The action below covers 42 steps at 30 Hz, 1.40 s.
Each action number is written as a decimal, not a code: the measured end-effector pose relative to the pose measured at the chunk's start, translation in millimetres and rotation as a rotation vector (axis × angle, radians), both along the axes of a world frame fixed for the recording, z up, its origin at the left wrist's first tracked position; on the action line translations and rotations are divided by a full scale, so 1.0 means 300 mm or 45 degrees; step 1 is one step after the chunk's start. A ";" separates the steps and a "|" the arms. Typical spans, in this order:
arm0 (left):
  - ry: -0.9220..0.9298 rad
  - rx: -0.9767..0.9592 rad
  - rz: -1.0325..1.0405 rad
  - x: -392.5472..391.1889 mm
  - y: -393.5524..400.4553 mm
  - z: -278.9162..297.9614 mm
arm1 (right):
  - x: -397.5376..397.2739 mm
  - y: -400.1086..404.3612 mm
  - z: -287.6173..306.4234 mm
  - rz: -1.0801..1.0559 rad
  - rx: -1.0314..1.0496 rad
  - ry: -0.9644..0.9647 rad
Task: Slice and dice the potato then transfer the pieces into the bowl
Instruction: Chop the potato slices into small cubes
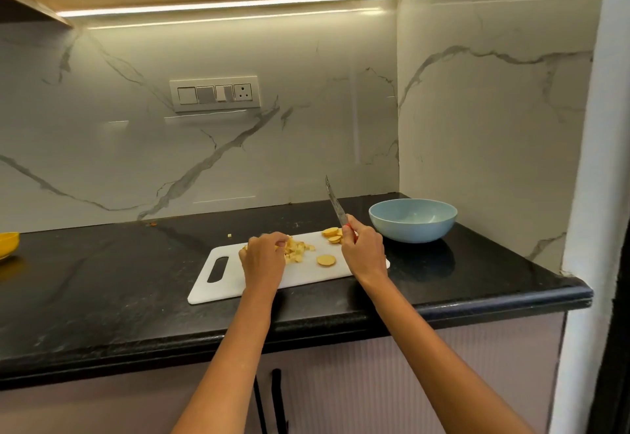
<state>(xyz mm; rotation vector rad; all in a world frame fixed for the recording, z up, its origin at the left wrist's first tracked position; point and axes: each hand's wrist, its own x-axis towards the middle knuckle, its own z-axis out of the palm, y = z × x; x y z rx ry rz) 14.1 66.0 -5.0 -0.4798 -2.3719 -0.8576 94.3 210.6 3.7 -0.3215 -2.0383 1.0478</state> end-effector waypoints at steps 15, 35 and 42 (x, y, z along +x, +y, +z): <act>-0.125 -0.179 -0.331 0.047 0.070 -0.019 | 0.114 -0.037 -0.011 -0.072 0.497 -0.556; -0.246 -0.194 -0.261 0.047 0.072 0.000 | 0.165 -0.095 0.052 -0.017 0.700 -0.888; -0.264 -0.167 -0.286 0.049 0.069 -0.003 | 0.241 -0.107 0.026 -0.060 0.938 -0.864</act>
